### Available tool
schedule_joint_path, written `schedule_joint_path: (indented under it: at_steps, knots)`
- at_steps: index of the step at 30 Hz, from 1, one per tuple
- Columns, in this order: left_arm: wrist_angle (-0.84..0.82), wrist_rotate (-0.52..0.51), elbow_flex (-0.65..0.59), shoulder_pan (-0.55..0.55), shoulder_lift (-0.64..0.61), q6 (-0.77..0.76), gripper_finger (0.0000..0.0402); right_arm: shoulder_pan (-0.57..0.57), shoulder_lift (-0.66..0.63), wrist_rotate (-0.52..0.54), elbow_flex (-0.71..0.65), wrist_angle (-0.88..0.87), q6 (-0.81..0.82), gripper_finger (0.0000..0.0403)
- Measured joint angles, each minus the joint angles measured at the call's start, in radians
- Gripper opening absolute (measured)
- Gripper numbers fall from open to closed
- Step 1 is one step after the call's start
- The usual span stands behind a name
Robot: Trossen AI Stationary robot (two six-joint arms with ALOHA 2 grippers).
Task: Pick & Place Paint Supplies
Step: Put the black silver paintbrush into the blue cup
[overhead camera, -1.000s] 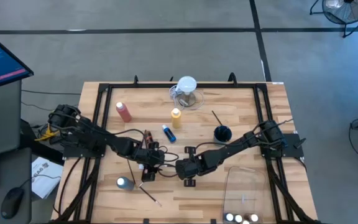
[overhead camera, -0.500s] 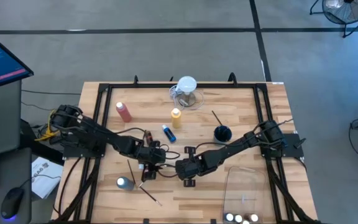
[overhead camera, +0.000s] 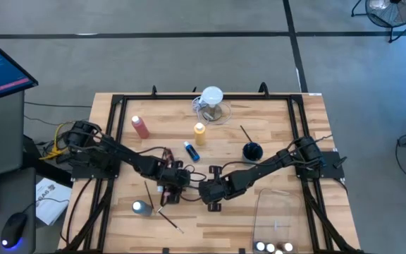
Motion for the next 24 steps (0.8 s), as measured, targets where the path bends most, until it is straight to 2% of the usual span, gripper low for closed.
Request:
schedule_joint_path:
  at_steps: [6,12,19,24]
  knots:
    - [-0.023,0.005,0.0,0.002,0.0,-0.003,0.0014,0.0,0.0,0.003,0.0,0.0,0.0,0.0]
    - [-0.033,0.035,0.001,0.001,-0.001,-0.023,0.0004,0.005,-0.01,-0.001,0.0,-0.024,-0.047,0.0]
    - [-0.057,0.069,-0.003,-0.002,-0.027,-0.025,0.0002,0.007,-0.095,0.003,0.001,-0.023,-0.067,0.0]
    - [-0.074,0.082,-0.006,-0.017,-0.075,-0.026,0.0002,0.024,-0.12,-0.06,0.001,-0.063,-0.069,0.0]
